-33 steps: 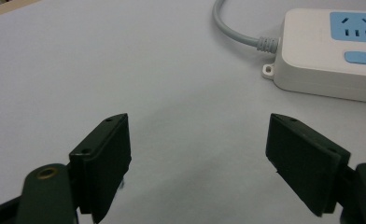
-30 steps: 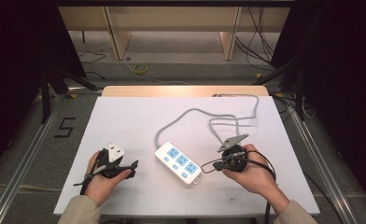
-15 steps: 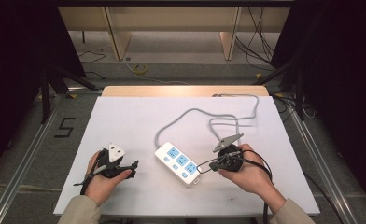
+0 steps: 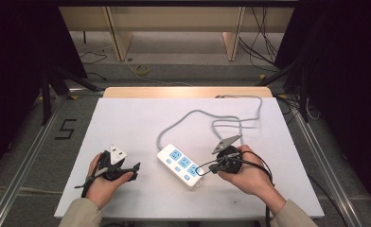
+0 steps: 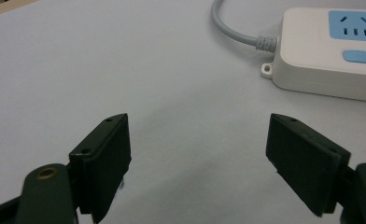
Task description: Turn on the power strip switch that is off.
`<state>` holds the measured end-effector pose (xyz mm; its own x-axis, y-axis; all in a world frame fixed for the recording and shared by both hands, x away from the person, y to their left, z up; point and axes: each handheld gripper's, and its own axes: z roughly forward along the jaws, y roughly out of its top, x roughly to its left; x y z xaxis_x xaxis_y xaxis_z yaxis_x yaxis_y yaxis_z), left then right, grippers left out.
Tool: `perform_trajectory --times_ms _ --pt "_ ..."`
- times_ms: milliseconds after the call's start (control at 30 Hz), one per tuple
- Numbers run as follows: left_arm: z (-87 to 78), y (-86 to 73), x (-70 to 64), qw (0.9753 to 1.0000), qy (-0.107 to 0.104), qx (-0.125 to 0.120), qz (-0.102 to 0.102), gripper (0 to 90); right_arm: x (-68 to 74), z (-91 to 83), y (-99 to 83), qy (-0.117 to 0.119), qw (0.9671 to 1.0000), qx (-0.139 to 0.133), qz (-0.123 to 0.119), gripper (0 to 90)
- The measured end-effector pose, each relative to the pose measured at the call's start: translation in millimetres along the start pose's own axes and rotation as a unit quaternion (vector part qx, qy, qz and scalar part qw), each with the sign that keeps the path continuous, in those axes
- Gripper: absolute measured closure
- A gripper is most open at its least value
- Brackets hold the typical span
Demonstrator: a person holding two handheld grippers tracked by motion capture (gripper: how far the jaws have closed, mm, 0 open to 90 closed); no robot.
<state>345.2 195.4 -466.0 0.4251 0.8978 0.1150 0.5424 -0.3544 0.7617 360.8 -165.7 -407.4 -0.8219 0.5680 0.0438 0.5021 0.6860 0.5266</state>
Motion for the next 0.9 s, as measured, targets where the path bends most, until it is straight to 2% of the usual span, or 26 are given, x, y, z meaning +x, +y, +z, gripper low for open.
perform_trajectory --times_ms 900 --pt "0.2 0.0 -1.1 1.0 0.0 -0.001 0.0 22.1 8.1 6.0 11.9 0.009 0.9999 0.008 -0.01 90.0"
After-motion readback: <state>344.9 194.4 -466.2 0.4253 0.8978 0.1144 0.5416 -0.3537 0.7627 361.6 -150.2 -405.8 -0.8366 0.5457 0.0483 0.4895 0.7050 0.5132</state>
